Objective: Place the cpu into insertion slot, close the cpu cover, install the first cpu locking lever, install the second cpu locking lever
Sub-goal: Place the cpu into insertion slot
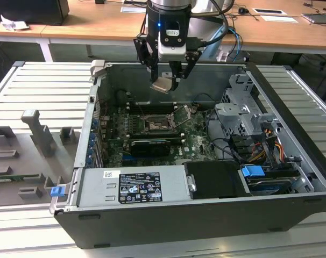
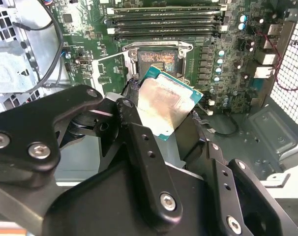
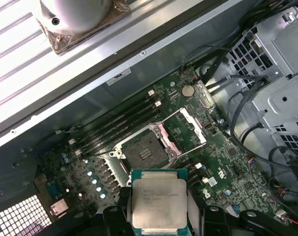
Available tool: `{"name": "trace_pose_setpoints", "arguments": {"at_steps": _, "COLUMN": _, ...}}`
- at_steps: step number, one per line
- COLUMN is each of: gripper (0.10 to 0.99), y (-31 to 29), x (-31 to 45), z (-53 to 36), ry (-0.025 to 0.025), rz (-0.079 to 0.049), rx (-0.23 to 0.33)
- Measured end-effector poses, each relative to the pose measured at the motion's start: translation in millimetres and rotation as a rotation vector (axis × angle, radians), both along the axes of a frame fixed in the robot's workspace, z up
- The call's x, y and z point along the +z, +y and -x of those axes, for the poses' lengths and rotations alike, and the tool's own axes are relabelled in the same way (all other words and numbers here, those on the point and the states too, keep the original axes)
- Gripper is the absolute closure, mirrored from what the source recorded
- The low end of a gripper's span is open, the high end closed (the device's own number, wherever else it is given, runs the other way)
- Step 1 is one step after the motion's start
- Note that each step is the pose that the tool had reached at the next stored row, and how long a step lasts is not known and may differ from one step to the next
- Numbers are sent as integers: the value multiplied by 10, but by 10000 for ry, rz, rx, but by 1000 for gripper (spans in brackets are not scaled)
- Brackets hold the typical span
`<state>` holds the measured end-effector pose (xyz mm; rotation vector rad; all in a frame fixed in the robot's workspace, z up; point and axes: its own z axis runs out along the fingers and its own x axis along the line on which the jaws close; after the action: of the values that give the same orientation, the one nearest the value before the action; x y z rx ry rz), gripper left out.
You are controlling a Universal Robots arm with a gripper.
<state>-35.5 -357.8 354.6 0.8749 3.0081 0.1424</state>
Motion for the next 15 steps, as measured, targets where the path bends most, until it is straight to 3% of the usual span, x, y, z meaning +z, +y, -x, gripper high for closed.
{"name": "trace_pose_setpoints", "arguments": {"at_steps": 10, "gripper": 545, "y": 0, "x": -12, "z": 0, "ry": -1, "rz": -3, "rx": -673}}
{"name": "trace_pose_setpoints", "arguments": {"at_steps": 15, "gripper": 545, "y": 0, "x": -31, "z": 0, "ry": -1, "rz": 2, "rx": -1370}}
